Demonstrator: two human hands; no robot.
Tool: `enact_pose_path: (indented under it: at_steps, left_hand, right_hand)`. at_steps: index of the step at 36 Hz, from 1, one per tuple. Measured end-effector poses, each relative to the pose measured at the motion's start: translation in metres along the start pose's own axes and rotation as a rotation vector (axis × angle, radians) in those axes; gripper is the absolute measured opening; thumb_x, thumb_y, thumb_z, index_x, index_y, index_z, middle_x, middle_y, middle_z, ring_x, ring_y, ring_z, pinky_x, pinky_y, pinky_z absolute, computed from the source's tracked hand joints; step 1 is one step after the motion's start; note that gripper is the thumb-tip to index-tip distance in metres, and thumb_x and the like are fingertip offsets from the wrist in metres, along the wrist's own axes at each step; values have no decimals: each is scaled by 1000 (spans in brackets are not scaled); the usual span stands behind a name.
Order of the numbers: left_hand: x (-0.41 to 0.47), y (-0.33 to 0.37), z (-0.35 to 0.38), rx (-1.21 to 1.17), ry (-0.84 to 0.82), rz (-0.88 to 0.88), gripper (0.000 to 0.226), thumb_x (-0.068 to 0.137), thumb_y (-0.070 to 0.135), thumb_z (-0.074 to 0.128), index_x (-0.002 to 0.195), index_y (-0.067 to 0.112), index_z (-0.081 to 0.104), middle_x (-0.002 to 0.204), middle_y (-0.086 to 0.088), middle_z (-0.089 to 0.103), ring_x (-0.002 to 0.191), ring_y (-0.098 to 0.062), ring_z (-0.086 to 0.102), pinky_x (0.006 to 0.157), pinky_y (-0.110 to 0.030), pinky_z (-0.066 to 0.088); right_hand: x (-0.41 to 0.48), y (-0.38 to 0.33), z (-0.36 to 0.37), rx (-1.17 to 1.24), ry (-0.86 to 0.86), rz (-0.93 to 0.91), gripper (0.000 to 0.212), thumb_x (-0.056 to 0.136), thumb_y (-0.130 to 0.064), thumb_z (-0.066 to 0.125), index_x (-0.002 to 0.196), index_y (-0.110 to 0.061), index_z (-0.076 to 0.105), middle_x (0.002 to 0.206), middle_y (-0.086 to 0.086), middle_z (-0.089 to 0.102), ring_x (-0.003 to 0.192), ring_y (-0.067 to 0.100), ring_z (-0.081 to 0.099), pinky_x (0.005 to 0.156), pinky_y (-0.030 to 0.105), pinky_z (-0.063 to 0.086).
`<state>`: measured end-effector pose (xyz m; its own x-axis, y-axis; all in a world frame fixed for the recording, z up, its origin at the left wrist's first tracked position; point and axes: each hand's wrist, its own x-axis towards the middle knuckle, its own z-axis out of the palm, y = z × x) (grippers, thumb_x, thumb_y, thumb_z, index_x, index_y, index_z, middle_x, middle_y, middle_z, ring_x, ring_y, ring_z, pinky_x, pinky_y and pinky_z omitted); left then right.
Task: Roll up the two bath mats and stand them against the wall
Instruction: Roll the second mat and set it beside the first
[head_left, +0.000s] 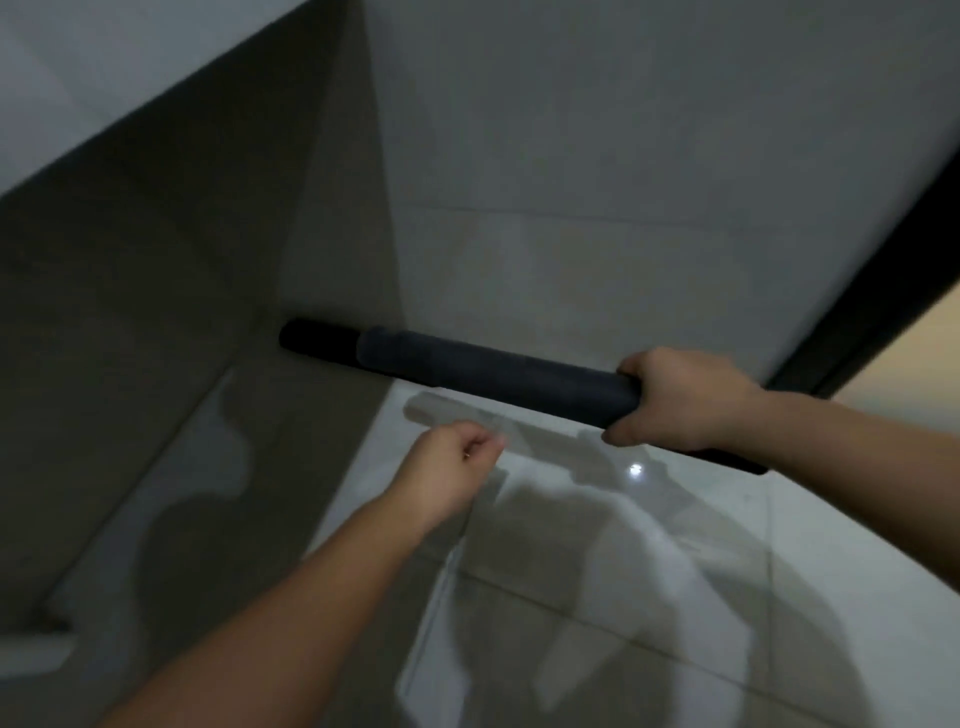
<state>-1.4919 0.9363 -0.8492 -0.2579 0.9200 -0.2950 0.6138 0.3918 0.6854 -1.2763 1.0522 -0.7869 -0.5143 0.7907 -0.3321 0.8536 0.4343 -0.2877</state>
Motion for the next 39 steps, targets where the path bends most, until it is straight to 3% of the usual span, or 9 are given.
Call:
enact_pose_path:
  at_steps: [6,9,17,22,27,32,33,36,39]
  left_hand:
    - [29,-33,-11,-467,90,-166,29,90,50,48,87,26,65,94,-3,71,89,-20,68,82,-41,55]
    - [45,-40,-10,-660,124,-210,33,97,41,42,101,16,63,103,-9,70,95,-22,68,85,-37,54]
    - [76,-57,-2,-922,165,-199,25,97,34,48,106,18,64,107,-8,72,103,-21,67,90,-34,51]
    - [88,-73,-1,-1158,266,-297,30,96,25,51,117,5,61,107,-13,71,100,-23,69,87,-37,52]
    - [97,-84,5,-1226,370,-327,36,92,16,59,122,-5,55,115,-20,67,104,-29,66,93,-37,52]
    - [120,-83,6,-1206,593,-404,20,90,8,60,107,-2,56,101,-21,67,73,-24,67,60,-28,56]
    - [127,-85,4,-1192,640,-413,15,89,8,61,100,-1,56,97,-20,67,73,-24,65,63,-30,55]
    - [147,-94,-5,-1177,763,-428,8,89,8,63,84,6,57,85,-9,67,75,-18,65,69,-26,55]
    - [162,-103,-2,-1157,841,-470,9,88,10,65,81,8,58,80,-5,67,69,-14,65,63,-22,55]
  right_hand:
    - [58,-66,29,128,-26,-4,38,61,-47,74,90,-25,62,82,0,67,74,22,63,64,32,52]
    - [81,-82,43,179,-67,-1,36,63,-45,76,90,-28,60,86,0,66,76,20,62,63,29,47]
    - [133,-97,71,323,-131,-79,39,61,-44,77,89,-20,63,84,1,64,78,20,60,57,26,40]
    - [158,-107,84,380,-237,-185,31,59,-47,79,71,-27,58,74,-7,60,67,8,55,53,23,37]
    - [182,-107,99,482,-328,-223,39,55,-49,83,72,-21,63,70,-5,63,68,9,60,56,26,41]
    - [203,-101,115,481,-317,-368,70,61,-57,75,118,-25,50,101,-8,64,92,11,61,79,29,49]
    - [205,-96,117,483,-302,-411,69,62,-56,70,120,-27,47,100,-8,64,89,11,62,78,30,50]
    - [211,-77,123,437,-252,-539,32,80,-28,62,110,-30,53,88,-4,65,75,8,62,64,28,50]
    - [221,-69,134,376,-186,-597,36,85,-16,60,120,-24,57,103,5,68,87,18,65,73,33,52]
